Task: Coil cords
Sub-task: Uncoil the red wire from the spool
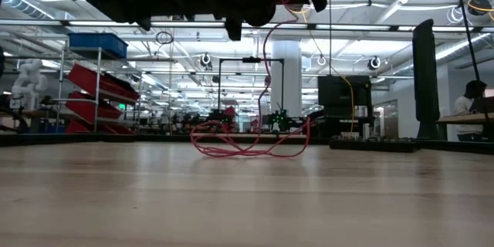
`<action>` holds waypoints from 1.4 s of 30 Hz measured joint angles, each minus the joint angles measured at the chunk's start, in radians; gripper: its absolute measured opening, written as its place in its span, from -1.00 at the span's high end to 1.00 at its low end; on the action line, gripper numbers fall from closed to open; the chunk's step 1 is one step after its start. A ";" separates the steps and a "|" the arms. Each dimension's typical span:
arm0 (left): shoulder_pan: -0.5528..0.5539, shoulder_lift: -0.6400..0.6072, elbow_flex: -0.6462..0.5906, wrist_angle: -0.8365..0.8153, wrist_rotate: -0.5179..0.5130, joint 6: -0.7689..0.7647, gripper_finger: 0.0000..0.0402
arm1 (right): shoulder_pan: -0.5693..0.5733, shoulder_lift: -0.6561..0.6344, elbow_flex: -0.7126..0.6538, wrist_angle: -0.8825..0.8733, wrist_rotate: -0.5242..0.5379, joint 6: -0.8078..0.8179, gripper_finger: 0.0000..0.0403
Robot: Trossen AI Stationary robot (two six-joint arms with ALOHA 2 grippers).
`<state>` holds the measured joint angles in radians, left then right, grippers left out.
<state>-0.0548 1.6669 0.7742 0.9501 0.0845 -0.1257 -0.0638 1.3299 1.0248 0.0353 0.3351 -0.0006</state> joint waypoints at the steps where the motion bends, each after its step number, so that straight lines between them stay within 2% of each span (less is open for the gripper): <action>1: 0.002 0.000 0.000 -0.014 -0.001 0.000 1.00 | 0.001 -0.003 0.000 -0.001 0.000 0.000 1.00; 13: 0.024 0.000 0.000 -0.136 -0.006 0.002 1.00 | 0.000 -0.040 0.000 -0.003 -0.001 0.008 1.00; 25: 0.064 -0.053 -0.001 -0.394 -0.002 0.001 0.95 | 0.016 -0.107 0.000 -0.051 -0.028 0.004 1.00; 31: 0.084 -0.165 -0.002 -0.646 -0.041 -0.008 0.75 | 0.027 -0.161 0.000 -0.114 -0.027 0.002 1.00; 34: 0.092 -0.245 -0.001 -0.784 -0.096 -0.008 0.66 | 0.036 -0.181 0.000 -0.149 -0.027 -0.009 1.00; 42: 0.093 -0.492 -0.001 -1.043 -0.222 0.001 0.55 | 0.079 -0.189 -0.001 -0.203 -0.020 -0.150 1.00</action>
<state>0.0377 1.1750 0.7731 -0.0931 -0.1377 -0.1246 0.0150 1.1404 1.0241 -0.1676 0.3148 -0.1509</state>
